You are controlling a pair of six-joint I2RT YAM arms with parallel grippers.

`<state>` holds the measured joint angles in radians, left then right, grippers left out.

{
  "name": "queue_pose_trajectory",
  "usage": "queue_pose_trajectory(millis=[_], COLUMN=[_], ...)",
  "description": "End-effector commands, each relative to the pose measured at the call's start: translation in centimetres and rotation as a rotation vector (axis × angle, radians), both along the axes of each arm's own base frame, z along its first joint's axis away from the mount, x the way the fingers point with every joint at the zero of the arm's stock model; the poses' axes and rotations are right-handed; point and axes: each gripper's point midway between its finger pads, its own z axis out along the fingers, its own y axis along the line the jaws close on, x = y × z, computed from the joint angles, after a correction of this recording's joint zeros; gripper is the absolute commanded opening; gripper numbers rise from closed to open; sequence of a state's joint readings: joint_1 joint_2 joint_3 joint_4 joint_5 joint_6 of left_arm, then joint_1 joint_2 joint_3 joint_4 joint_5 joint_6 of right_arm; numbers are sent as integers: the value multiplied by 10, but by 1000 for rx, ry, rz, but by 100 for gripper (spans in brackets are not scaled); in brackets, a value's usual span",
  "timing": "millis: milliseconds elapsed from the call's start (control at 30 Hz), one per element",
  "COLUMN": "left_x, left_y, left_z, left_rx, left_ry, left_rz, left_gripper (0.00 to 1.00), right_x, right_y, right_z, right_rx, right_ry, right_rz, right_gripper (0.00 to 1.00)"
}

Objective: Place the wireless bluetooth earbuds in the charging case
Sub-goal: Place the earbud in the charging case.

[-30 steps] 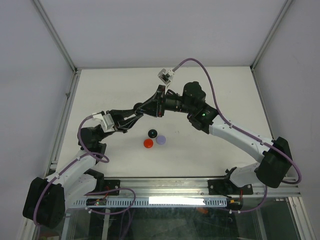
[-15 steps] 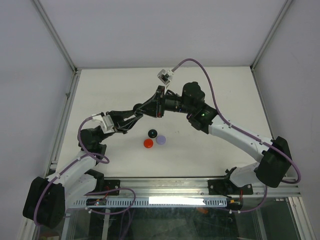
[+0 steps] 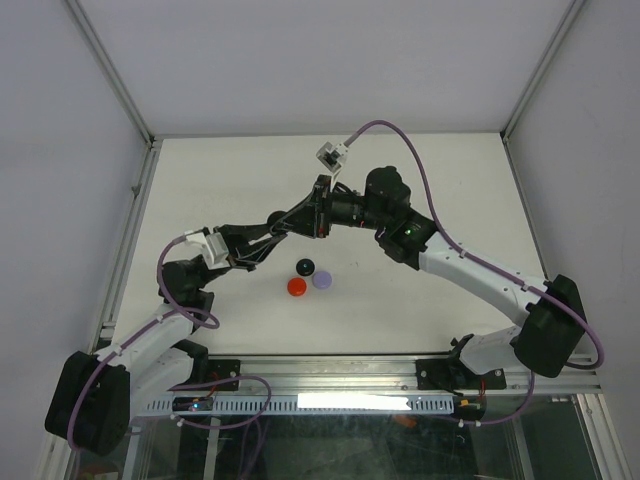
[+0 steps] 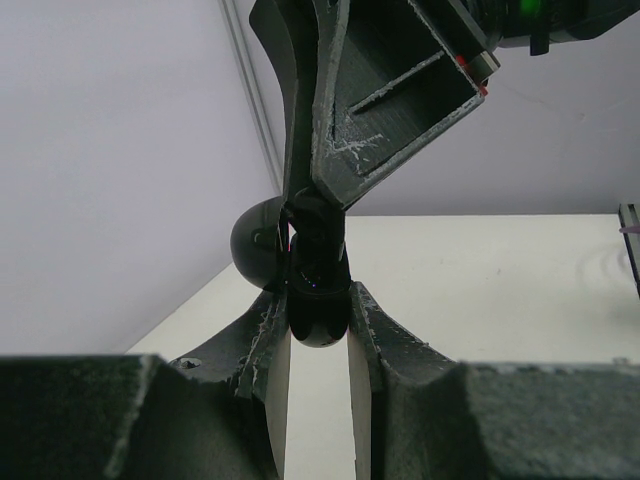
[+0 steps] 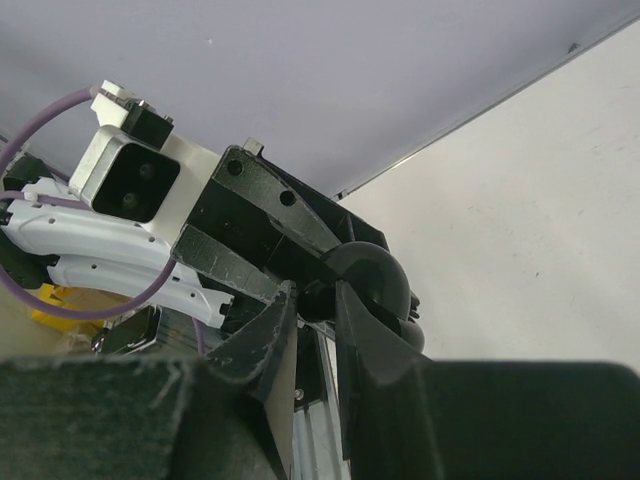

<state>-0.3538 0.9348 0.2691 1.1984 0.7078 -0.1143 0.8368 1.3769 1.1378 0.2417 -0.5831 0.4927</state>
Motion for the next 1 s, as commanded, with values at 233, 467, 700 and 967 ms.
queue_pose_trajectory(millis=[233, 467, 700, 967], left_x=[5, 14, 14, 16], left_y=[12, 20, 15, 14], left_z=[29, 31, 30, 24], left_rx=[-116, -150, -139, -127], left_ry=[-56, -42, -48, -41], left_rz=[79, 146, 138, 163], left_gripper=[2, 1, 1, 1], right_x=[45, 44, 49, 52], right_y=[-14, -6, -2, -2], right_z=[-11, -18, -24, -29], right_rx=[-28, -39, -57, -83], right_ry=[154, 181, 201, 220], right_rz=[-325, -321, -347, -366], right_gripper=[1, 2, 4, 9])
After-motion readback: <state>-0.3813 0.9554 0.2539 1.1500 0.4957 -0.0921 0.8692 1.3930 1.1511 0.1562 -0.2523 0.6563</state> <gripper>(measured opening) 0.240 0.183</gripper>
